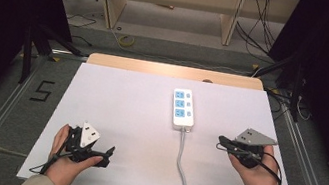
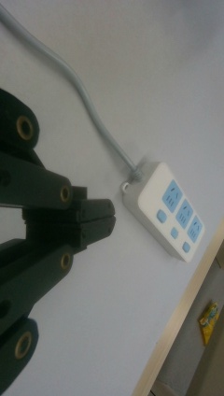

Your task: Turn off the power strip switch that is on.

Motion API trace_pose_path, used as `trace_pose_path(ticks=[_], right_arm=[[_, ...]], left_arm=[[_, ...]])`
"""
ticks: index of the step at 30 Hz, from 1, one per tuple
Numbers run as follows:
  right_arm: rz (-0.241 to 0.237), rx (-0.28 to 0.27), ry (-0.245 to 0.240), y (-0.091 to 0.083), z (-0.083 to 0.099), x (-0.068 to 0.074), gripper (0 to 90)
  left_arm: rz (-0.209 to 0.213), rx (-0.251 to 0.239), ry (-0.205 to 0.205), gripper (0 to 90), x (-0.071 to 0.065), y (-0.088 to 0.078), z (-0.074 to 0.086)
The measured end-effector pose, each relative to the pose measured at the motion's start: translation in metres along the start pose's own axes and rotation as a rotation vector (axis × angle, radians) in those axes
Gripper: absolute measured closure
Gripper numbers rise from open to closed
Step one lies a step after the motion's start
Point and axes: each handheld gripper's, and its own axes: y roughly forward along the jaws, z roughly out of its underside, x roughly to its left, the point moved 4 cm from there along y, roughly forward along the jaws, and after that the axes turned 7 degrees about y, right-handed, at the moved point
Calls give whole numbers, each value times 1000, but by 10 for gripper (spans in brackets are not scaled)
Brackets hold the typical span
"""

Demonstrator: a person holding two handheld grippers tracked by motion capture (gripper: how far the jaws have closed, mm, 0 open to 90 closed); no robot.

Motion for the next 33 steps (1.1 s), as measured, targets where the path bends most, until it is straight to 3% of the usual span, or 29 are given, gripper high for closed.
trace_pose_path(ticks=[12, 25, 33], right_arm=[[17, 31, 11, 41, -34, -8, 900], [14, 120, 54, 122, -71, -19, 900], [19, 157, 73, 151, -84, -22, 900]], left_arm=[[-4, -12, 1, 5, 2, 2, -2], [17, -2, 21, 11, -3, 6, -2], [21, -6, 23, 12, -3, 7, -2]])
